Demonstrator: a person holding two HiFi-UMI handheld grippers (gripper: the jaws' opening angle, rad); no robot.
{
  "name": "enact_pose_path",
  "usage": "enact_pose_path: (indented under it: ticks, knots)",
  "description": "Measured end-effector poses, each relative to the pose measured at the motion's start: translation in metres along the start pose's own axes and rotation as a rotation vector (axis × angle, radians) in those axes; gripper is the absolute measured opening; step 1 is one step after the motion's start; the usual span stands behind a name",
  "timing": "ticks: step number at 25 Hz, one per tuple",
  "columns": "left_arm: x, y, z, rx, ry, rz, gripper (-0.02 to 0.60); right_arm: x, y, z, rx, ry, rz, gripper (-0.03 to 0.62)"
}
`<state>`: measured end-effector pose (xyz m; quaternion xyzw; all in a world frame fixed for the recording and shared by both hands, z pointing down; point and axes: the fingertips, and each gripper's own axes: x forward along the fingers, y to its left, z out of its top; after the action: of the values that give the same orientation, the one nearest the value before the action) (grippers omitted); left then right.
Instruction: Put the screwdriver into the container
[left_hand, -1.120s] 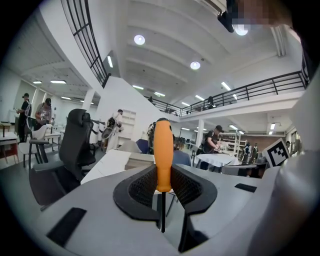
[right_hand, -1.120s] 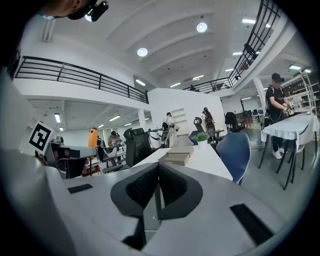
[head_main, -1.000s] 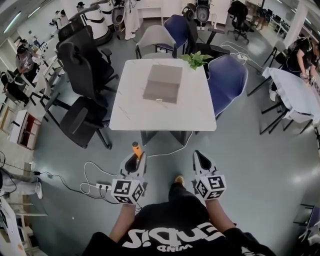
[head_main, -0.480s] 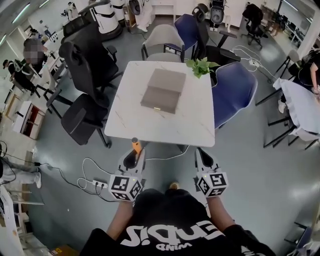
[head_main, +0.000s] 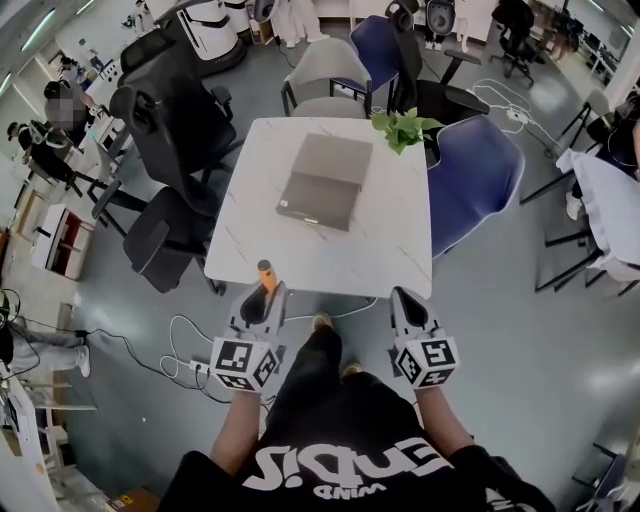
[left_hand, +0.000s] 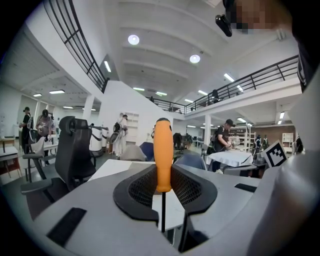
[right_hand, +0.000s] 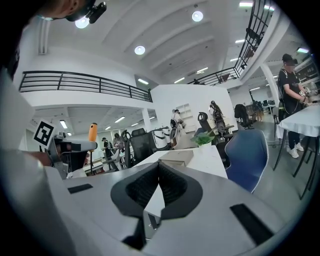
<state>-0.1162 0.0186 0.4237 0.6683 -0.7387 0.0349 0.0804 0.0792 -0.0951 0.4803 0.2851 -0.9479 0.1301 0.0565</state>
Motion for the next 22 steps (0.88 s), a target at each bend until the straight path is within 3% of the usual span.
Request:
enact_pose_path:
  ticks: [15, 22]
  knots:
    - [0.094, 0.044, 0.013, 0.002, -0.003, -0.053, 0.089, 0.081, -0.035, 0.027, -0.019, 0.012, -0.028, 0.012]
    - [0.138, 0.064, 0.019, 0.07, 0.048, -0.12, 0.089, 0.114, -0.045, 0.033, -0.014, 0.03, -0.037, 0.012]
